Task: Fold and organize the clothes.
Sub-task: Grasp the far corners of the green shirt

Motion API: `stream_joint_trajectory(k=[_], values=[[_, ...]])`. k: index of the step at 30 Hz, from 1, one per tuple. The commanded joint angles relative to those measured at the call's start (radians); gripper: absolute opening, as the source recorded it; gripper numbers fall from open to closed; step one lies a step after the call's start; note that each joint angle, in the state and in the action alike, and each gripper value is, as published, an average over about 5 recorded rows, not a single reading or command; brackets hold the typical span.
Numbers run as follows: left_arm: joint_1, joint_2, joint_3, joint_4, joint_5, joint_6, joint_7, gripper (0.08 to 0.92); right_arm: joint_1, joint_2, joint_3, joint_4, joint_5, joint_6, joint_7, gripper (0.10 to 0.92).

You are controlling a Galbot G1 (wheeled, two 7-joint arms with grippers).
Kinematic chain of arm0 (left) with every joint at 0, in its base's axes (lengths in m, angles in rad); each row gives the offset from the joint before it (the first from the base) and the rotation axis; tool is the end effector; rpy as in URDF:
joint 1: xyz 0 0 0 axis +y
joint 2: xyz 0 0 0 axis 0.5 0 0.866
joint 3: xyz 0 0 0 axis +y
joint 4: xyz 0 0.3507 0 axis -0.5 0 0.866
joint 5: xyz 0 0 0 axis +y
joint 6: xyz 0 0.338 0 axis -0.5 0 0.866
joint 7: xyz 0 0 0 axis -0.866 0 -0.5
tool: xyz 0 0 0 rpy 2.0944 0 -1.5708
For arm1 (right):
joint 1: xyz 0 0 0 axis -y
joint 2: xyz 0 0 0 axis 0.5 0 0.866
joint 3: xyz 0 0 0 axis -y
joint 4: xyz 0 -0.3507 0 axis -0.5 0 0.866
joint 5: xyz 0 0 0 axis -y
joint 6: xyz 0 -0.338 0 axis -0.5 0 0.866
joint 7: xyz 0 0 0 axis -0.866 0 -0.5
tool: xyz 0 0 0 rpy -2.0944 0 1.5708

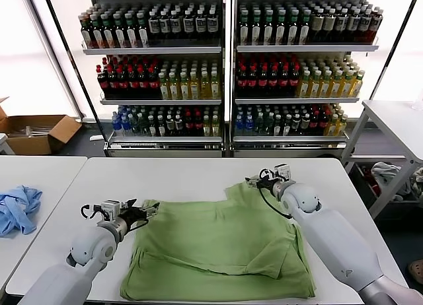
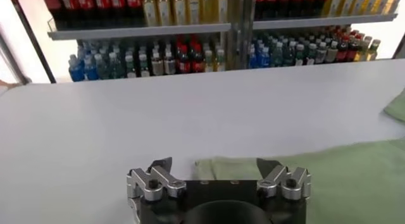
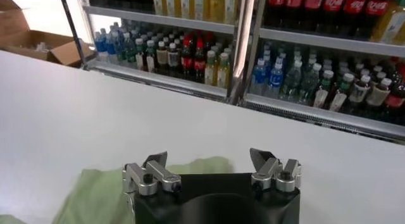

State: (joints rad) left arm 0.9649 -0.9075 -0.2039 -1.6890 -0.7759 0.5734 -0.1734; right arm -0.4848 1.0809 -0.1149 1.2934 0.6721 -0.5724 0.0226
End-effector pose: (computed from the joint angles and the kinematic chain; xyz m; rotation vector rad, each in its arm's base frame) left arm 0.3430 0.1083 -0.2826 -0.2350 -2.5254 -0.0407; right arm 0.4780 -0.0376 -0.2688 0.4561 -2.5176 0.1831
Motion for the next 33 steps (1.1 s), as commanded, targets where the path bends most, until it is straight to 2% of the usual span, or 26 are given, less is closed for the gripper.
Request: stream_joint_trajectory(k=[1, 7, 12, 19, 28, 31, 33], values=[[-0.028, -0.01, 0.005, 0.069, -0.025, 0.005, 0.021, 0.823, 0.028, 0.013, -0.015, -0.04, -0.006, -0.006, -0.016, 0.823], [-0.032, -0.017, 0.007, 0.093, -0.024, 0.004, 0.036, 0.778, 0.02, 0.016, -0.013, -0.047, -0.01, -0.006, -0.025, 0.823], [-0.03, -0.023, 0.016, 0.103, -0.017, 0.004, 0.047, 0.64, 0.005, 0.022, -0.003, -0.062, -0.016, -0.005, -0.042, 0.78], [-0.02, -0.023, 0.02, 0.087, -0.005, 0.003, 0.066, 0.458, -0.019, 0.023, 0.002, -0.061, -0.028, -0.005, -0.058, 0.585], [0.002, -0.019, 0.013, 0.038, 0.005, 0.002, 0.074, 0.165, -0.067, 0.017, 0.018, -0.04, -0.056, 0.0, -0.089, 0.324], [0.007, -0.018, 0.011, 0.024, 0.009, -0.008, 0.075, 0.103, -0.076, 0.012, 0.028, -0.016, -0.058, 0.006, -0.088, 0.238], [0.013, -0.016, 0.009, 0.008, 0.01, -0.02, 0.076, 0.091, -0.079, 0.003, 0.031, 0.01, -0.054, 0.008, -0.085, 0.177]])
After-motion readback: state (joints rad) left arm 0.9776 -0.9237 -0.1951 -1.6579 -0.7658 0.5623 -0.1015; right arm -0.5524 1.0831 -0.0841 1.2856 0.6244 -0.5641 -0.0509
